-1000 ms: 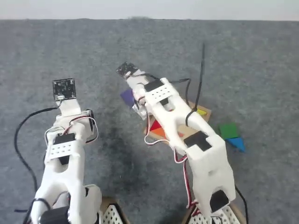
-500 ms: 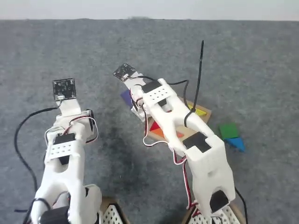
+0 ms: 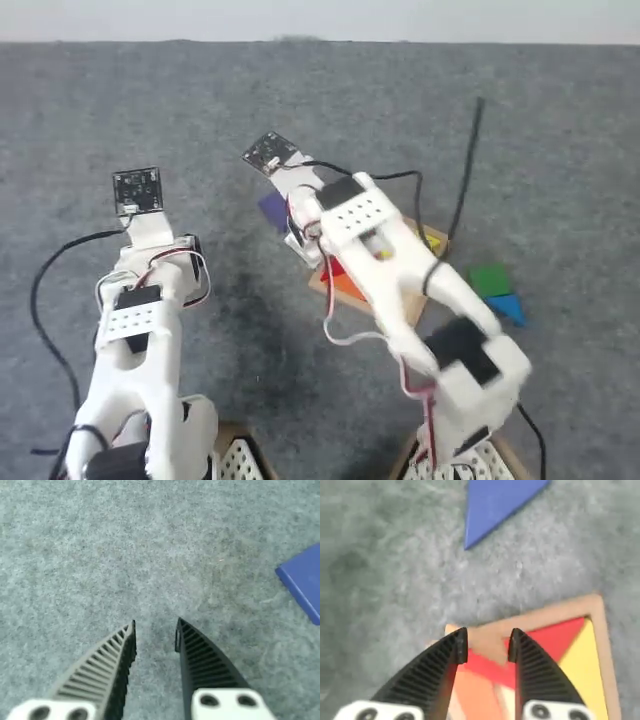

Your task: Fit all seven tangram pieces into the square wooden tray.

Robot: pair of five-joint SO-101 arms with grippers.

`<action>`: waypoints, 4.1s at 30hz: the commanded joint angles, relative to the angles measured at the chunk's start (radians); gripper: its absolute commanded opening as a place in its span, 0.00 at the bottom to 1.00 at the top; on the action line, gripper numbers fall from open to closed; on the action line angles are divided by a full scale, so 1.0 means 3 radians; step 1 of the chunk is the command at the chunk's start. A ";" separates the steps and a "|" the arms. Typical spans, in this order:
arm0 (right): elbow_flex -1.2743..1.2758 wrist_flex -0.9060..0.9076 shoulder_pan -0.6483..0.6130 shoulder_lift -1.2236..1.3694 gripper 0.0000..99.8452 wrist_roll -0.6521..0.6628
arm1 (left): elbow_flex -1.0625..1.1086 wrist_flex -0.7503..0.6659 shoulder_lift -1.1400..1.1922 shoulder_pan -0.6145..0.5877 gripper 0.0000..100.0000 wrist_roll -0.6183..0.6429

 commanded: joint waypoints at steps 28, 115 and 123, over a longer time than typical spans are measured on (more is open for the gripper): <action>0.0491 -0.0800 -0.0074 -0.0003 0.19 -0.0205 | -0.0033 -0.0082 0.0005 0.0020 0.12 -0.0051; 0.1657 -0.0831 0.1118 -0.0867 0.16 0.1320 | -0.0028 -0.0082 0.0005 0.0061 0.12 -0.0056; 0.1662 -0.0821 0.1307 -0.0765 0.16 0.1330 | -0.0028 -0.0082 0.0005 0.0066 0.12 -0.0056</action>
